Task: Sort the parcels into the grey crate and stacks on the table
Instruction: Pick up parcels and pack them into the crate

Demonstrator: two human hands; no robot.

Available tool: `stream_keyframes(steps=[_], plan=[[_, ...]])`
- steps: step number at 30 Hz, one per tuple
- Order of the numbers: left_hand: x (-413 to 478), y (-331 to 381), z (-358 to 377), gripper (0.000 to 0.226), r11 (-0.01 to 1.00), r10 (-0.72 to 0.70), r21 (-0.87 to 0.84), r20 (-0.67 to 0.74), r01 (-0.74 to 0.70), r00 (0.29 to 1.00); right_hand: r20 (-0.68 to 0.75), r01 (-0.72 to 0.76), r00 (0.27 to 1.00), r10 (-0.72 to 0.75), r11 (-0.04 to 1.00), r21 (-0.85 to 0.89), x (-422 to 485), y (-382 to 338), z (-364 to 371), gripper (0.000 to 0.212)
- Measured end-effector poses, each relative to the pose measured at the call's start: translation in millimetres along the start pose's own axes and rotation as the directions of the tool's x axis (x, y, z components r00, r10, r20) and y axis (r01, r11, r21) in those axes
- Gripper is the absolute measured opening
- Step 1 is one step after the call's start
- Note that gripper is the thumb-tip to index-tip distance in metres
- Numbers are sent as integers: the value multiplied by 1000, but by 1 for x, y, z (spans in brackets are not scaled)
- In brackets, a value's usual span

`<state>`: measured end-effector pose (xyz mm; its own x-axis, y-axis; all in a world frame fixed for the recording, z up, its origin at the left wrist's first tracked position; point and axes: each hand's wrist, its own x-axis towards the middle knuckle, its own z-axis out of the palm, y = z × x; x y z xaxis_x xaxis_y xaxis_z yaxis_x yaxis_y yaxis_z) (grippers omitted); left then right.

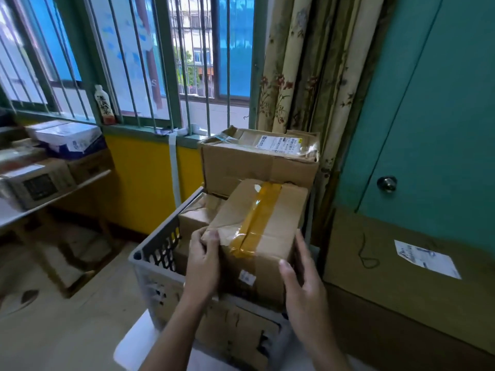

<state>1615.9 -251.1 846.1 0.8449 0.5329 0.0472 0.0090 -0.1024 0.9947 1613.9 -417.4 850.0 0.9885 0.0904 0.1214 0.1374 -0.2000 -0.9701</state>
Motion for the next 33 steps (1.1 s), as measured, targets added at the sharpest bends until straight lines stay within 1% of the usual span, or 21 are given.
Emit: stream_keyframes(steps=[1,3,7,10,14,17,19,21,24,26,29,30,33], plan=[[-1,1,-2,28,1000,20,-16,5,-19,1000,-10,30,1000,-30,999,-21,-1,0,3,47],[-2,-2,-6,29,997,53,-57,3,-53,999,-15,63,998,-64,996,-61,-3,1,7,45],[-3,-9,-13,54,987,65,-150,105,-49,992,-56,65,996,-68,996,-54,-4,11,5,53],[-3,-13,-16,56,983,90,-169,139,-66,986,-68,64,995,-69,994,-84,-5,17,5,54],[-2,-17,-16,55,985,87,-156,90,-73,992,-65,97,992,-107,985,-146,-10,17,13,50],[0,-21,-15,47,980,74,-187,54,-63,996,-42,105,993,-112,985,-133,-16,17,22,57],[0,-20,-15,53,978,90,-193,53,-78,994,-49,115,991,-121,987,-111,-18,18,25,59],[-1,-18,-17,59,969,97,-234,54,-82,994,-42,123,991,-127,989,-80,-19,19,26,61],[-3,-19,-18,57,958,95,-276,53,-77,994,-24,139,990,-140,988,-66,-22,20,25,63],[-5,-19,-18,56,960,96,-269,39,-82,995,-45,154,987,-157,986,-67,-25,19,23,63],[-4,-14,-20,48,954,118,-280,8,-111,993,-103,184,977,-189,981,-54,-28,13,23,64],[-4,-10,-20,49,950,129,-288,5,-122,992,-126,184,974,-188,982,-41,-28,10,23,63],[0,5,-18,62,945,174,-279,-11,-170,985,-201,198,959,-199,980,-24,-27,-1,25,64]])
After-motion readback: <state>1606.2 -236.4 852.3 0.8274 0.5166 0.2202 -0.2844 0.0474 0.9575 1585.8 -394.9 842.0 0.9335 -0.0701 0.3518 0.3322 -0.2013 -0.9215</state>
